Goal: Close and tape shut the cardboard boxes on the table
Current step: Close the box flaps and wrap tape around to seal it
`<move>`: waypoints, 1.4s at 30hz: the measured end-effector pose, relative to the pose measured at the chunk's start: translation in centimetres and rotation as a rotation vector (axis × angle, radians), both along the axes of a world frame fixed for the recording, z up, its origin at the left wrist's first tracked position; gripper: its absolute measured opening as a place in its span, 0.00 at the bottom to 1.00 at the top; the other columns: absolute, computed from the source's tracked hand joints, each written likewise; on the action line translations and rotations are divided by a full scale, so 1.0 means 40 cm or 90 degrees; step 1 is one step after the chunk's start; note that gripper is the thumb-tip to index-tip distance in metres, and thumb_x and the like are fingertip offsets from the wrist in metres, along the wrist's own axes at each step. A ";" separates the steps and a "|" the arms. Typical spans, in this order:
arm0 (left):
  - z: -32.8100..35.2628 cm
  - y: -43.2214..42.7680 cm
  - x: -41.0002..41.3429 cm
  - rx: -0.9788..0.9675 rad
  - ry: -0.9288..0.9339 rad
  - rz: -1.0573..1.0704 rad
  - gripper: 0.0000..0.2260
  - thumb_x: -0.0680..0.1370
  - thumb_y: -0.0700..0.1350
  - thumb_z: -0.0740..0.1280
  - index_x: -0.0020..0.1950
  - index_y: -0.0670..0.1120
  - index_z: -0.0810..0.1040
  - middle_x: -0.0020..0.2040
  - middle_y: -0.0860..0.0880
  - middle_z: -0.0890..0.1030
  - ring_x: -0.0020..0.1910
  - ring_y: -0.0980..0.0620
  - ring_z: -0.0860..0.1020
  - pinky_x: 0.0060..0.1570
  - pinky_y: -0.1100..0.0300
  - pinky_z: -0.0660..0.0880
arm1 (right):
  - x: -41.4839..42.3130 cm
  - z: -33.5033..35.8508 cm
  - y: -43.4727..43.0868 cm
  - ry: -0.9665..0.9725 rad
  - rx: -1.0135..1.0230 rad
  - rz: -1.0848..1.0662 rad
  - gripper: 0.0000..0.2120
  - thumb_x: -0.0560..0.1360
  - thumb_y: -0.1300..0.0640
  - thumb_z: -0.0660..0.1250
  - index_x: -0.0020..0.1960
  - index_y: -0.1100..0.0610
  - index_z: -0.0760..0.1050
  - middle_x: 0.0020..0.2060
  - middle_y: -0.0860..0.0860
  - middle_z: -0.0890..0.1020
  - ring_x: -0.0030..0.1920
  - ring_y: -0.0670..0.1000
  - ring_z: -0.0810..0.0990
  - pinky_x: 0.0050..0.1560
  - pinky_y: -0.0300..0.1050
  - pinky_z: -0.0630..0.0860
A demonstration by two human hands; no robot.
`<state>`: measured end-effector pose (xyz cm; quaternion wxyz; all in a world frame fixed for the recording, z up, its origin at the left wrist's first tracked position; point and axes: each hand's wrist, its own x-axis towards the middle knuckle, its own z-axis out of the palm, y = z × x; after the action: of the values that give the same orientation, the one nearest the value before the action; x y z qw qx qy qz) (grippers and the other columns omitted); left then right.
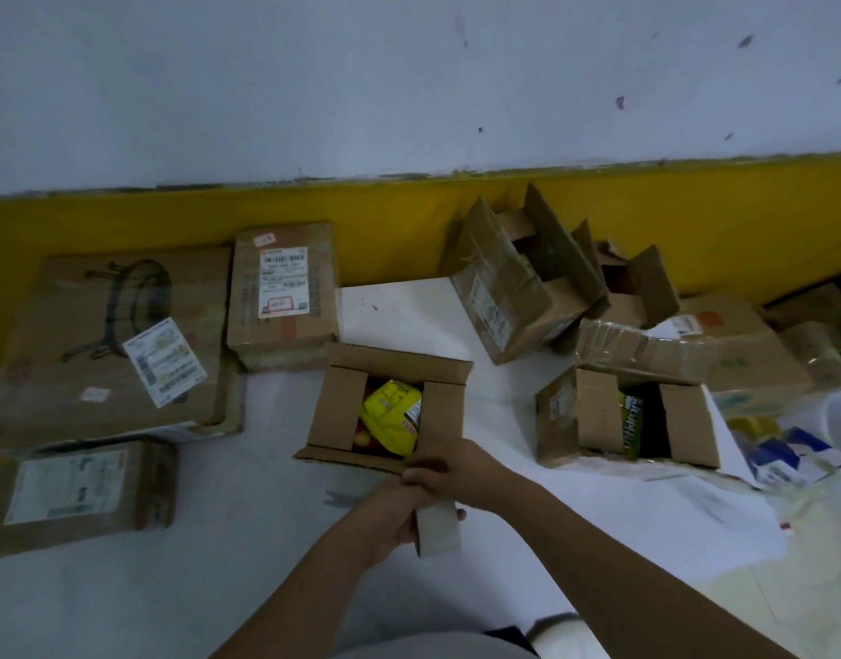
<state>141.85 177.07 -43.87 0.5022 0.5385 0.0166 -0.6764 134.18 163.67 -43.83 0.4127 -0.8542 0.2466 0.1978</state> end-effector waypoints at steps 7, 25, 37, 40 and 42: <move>0.029 -0.028 -0.009 0.056 -0.104 -0.035 0.24 0.63 0.43 0.75 0.57 0.38 0.79 0.55 0.35 0.82 0.48 0.41 0.84 0.51 0.43 0.78 | 0.007 0.018 -0.001 -0.012 -0.050 0.039 0.14 0.82 0.46 0.60 0.55 0.50 0.83 0.46 0.52 0.84 0.43 0.52 0.81 0.43 0.43 0.76; 0.003 0.027 0.052 0.130 -0.676 -0.257 0.18 0.81 0.57 0.62 0.47 0.43 0.78 0.46 0.43 0.82 0.46 0.46 0.79 0.43 0.56 0.69 | 0.085 -0.064 -0.024 -0.053 -0.113 -0.073 0.14 0.80 0.56 0.61 0.39 0.57 0.79 0.38 0.55 0.83 0.39 0.53 0.79 0.39 0.46 0.75; -0.065 0.040 0.040 0.227 -0.622 -0.257 0.20 0.81 0.58 0.61 0.49 0.42 0.80 0.50 0.41 0.82 0.52 0.43 0.80 0.46 0.57 0.72 | 0.079 -0.113 -0.067 -0.033 -0.143 -0.062 0.13 0.83 0.55 0.58 0.52 0.57 0.80 0.46 0.57 0.82 0.46 0.56 0.79 0.41 0.44 0.70; -0.086 0.003 0.029 0.193 -0.594 -0.195 0.12 0.81 0.54 0.63 0.49 0.45 0.75 0.45 0.48 0.78 0.49 0.49 0.78 0.41 0.61 0.65 | 0.093 -0.114 -0.086 -0.021 -0.202 -0.040 0.11 0.82 0.59 0.58 0.57 0.60 0.78 0.49 0.59 0.82 0.50 0.59 0.80 0.47 0.49 0.74; -0.098 -0.041 0.028 0.175 -0.589 -0.167 0.11 0.81 0.53 0.63 0.47 0.45 0.74 0.40 0.51 0.74 0.44 0.52 0.74 0.40 0.60 0.64 | 0.108 -0.112 -0.113 -0.035 -0.230 -0.025 0.12 0.82 0.57 0.59 0.59 0.61 0.76 0.50 0.59 0.81 0.52 0.59 0.80 0.47 0.49 0.73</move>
<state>142.98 175.45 -47.79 0.2920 0.8407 -0.1870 -0.4160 138.49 159.16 -48.33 0.2627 -0.9146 0.2835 0.1190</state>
